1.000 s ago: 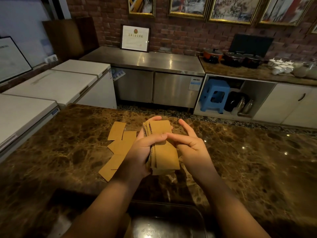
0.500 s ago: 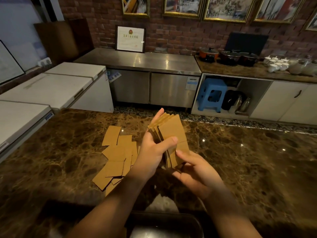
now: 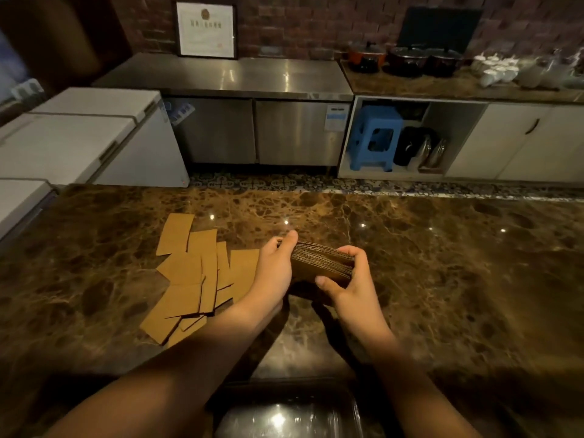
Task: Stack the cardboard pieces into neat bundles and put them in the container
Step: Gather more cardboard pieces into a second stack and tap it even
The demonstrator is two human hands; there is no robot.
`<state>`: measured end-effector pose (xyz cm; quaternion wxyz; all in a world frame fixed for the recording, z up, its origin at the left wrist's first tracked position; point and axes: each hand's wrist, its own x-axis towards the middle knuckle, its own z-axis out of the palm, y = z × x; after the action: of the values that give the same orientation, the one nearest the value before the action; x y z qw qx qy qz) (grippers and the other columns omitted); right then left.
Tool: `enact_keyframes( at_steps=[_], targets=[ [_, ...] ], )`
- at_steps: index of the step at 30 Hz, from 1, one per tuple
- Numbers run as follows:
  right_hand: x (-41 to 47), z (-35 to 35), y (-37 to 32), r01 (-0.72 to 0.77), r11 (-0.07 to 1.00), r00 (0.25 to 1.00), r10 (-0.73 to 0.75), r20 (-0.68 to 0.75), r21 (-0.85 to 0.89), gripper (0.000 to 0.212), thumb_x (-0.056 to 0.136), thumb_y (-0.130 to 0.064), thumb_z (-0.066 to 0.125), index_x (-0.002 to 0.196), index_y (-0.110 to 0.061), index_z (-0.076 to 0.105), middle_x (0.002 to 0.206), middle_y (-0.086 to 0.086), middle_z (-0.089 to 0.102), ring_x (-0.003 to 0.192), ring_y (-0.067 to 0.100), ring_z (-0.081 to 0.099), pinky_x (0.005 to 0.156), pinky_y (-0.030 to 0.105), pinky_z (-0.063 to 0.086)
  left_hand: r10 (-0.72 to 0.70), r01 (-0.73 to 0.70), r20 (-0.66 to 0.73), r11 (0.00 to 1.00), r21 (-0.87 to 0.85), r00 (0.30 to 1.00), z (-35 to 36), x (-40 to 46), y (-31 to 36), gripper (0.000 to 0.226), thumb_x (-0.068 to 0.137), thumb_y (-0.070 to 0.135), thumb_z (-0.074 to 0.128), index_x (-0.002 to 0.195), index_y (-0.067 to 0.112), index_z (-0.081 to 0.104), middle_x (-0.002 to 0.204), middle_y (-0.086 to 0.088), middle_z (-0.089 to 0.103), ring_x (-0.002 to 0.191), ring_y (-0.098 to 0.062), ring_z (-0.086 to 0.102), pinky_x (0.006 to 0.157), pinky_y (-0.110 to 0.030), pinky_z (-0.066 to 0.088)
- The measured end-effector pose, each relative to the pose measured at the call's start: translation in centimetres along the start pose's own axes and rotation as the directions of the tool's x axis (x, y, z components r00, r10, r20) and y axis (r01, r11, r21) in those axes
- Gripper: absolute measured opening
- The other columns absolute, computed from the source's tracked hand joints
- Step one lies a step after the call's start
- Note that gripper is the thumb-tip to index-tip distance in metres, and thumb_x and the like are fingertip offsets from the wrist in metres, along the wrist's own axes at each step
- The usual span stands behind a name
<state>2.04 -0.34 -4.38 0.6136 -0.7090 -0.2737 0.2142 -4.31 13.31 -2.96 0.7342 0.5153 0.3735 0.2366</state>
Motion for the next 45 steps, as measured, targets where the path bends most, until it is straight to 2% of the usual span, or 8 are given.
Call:
enact_keyframes(
  at_steps=[5,10,15,22,26,38,41,45],
  targets=[
    [-0.2,1.3,2.8,-0.191,0.953,0.972,0.217,-0.088,0.235,0.042,0.080,-0.056,0.074,0.111,-0.034,0.055,0.106,0.000,0.072,0.097,0.016,0.073,0.081,0.039,0.060,-0.005,-0.001,0.052,0.992,0.124,0.999,-0.6,1.5,-3.2,0.027,0.101,0.029,0.057,0.085,0.011,0.068,0.079,-0.002,0.075,0.077,-0.019,0.072,0.076,-0.036,0.054],
    [0.9,2.4,4.6,-0.097,0.992,0.934,0.118,-0.338,0.079,0.006,0.098,-0.028,0.061,0.094,-0.030,0.065,0.097,-0.006,0.071,0.089,0.003,0.068,0.074,0.021,0.051,0.133,-0.151,0.112,0.973,0.173,0.985,-0.8,1.9,-4.6,0.016,0.101,0.007,0.054,0.094,0.018,0.063,0.109,-0.010,0.070,0.099,-0.026,0.065,0.086,-0.039,0.053],
    [1.8,2.8,4.6,-0.065,0.939,0.918,0.189,-0.348,0.338,0.034,0.097,-0.003,0.057,0.102,-0.032,0.073,0.101,-0.007,0.077,0.099,0.004,0.070,0.077,0.017,0.056,0.086,-0.090,0.107,0.995,0.037,0.991,-0.7,1.8,-4.5,0.022,0.100,0.001,0.048,0.100,0.011,0.067,0.106,-0.014,0.071,0.100,-0.027,0.066,0.086,-0.036,0.054],
    [1.8,2.2,3.8,0.023,0.894,0.911,0.166,-0.378,0.448,0.031,0.095,-0.041,0.048,0.117,-0.029,0.067,0.109,-0.002,0.077,0.100,0.007,0.071,0.073,0.016,0.054,0.219,-0.216,0.112,0.975,-0.043,0.969,-0.1,1.1,-3.8,0.024,0.102,0.017,0.048,0.100,0.010,0.071,0.106,-0.022,0.074,0.102,-0.027,0.070,0.089,-0.033,0.056],
    [1.7,2.5,4.0,-0.023,0.910,0.918,0.183,-0.352,0.414,0.035,0.100,-0.035,0.043,0.122,-0.020,0.066,0.104,-0.014,0.076,0.097,-0.001,0.069,0.072,0.014,0.053,0.126,-0.132,0.120,0.991,0.038,0.985,-0.5,1.5,-4.5,0.023,0.105,0.007,0.043,0.105,0.013,0.066,0.109,-0.019,0.072,0.107,-0.032,0.068,0.088,-0.034,0.055],
    [1.2,2.0,4.7,-0.041,0.915,0.967,0.138,-0.216,0.401,0.031,0.085,-0.049,0.062,0.114,-0.039,0.067,0.118,-0.001,0.070,0.104,0.008,0.069,0.075,0.019,0.055,0.120,-0.122,0.181,0.993,0.002,0.976,-1.0,1.5,-4.9,0.024,0.104,0.002,0.042,0.101,0.010,0.065,0.103,-0.014,0.070,0.092,-0.020,0.067,0.083,-0.032,0.056],
    [0.7,-0.2,5.2,-0.010,0.998,1.000,0.010,-0.007,0.068,0.052,0.075,-0.041,0.077,0.124,-0.039,0.059,0.129,-0.012,0.056,0.112,0.000,0.059,0.082,0.023,0.055,0.104,-0.102,0.213,0.995,-0.021,0.971,-1.2,1.6,-4.7,0.024,0.104,0.002,0.042,0.100,0.010,0.064,0.101,-0.011,0.071,0.086,-0.015,0.069,0.075,-0.026,0.058],
    [1.6,-1.8,4.5,0.147,0.898,0.988,-0.114,0.103,-0.416,0.049,0.070,-0.026,0.086,0.113,-0.038,0.065,0.109,-0.021,0.061,0.103,-0.006,0.058,0.091,0.024,0.051,0.119,-0.147,0.255,0.985,0.091,0.960,-1.5,1.4,-4.4,0.027,0.105,0.004,0.041,0.098,0.014,0.064,0.099,-0.008,0.071,0.084,-0.015,0.068,0.072,-0.028,0.057]
  ],
)
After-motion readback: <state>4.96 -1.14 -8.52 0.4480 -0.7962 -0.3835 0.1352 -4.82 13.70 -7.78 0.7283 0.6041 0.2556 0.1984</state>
